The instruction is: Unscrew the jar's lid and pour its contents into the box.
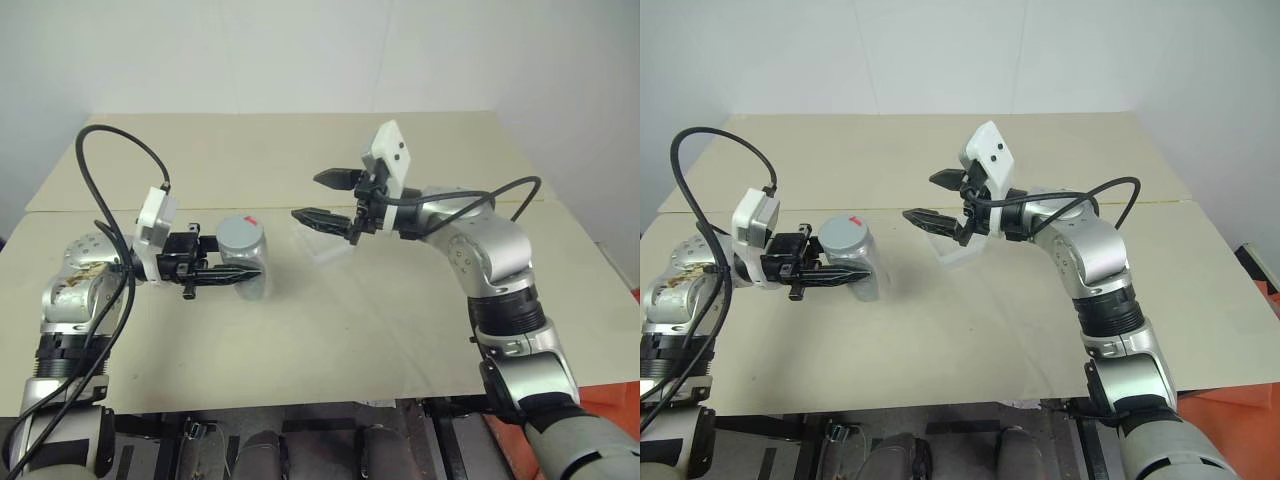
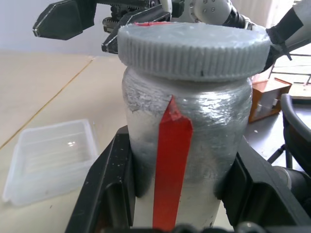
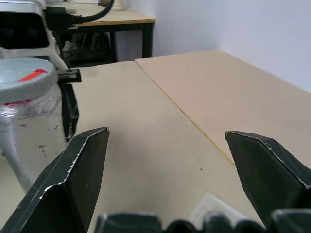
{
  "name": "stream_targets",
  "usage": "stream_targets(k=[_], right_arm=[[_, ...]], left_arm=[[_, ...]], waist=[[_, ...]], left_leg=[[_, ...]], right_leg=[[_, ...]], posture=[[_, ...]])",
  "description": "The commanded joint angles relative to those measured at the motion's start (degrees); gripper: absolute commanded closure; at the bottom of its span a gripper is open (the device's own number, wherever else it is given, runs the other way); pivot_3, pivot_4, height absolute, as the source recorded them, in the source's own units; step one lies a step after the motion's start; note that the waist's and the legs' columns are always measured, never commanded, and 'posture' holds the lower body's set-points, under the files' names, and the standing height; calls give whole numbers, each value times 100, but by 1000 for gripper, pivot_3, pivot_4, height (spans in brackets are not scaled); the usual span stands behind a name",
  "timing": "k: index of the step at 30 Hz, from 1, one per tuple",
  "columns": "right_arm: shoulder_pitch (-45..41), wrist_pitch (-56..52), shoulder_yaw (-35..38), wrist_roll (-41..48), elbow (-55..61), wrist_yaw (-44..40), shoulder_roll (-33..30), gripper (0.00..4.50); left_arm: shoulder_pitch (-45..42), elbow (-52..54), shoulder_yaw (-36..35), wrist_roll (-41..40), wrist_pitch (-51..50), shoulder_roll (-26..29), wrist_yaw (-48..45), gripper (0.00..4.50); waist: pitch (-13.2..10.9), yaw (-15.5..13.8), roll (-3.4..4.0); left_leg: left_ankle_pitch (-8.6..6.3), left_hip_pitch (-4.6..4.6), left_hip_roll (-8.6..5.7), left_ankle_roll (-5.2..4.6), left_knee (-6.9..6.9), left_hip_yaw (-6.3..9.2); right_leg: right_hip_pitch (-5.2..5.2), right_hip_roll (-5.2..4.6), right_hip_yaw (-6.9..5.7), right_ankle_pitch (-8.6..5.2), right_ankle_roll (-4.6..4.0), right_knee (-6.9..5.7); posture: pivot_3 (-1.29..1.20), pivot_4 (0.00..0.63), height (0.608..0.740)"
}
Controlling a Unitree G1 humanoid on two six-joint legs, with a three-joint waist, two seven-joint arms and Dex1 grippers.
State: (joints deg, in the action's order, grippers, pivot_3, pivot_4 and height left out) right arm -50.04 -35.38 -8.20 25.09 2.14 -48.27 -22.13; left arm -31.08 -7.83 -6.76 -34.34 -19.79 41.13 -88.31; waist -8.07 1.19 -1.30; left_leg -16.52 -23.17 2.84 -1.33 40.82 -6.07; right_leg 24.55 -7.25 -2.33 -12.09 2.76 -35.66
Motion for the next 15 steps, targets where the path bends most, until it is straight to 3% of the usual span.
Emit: stream_targets(k=[1, 8, 15], right_arm=[[47, 174, 139, 133, 379, -214, -85, 43], [48, -167, 88, 591, 1033, -448, 2, 43], [-156, -462, -144, 554, 1173, 94, 561, 43]], left_arm=[[-137, 30, -53, -71, 97, -3, -15, 2596], [-474, -446, -33, 95, 168, -299, 358, 2596], [-575, -668, 107, 195, 229, -326, 203, 2596]], waist=[[0, -14, 0], [0, -54, -1], [0, -26, 0]], left_leg=[[0, 0, 0, 0, 0, 0], [-3, -1, -1, -6, 1, 3], [1, 0, -1, 2, 2, 2]], right_leg=[[0, 0, 0, 0, 0, 0], [-1, 0, -1, 0, 0, 0], [-1, 0, -1, 0, 0, -3]], posture=[[0, 150, 740], [0, 150, 740], [0, 150, 740]])
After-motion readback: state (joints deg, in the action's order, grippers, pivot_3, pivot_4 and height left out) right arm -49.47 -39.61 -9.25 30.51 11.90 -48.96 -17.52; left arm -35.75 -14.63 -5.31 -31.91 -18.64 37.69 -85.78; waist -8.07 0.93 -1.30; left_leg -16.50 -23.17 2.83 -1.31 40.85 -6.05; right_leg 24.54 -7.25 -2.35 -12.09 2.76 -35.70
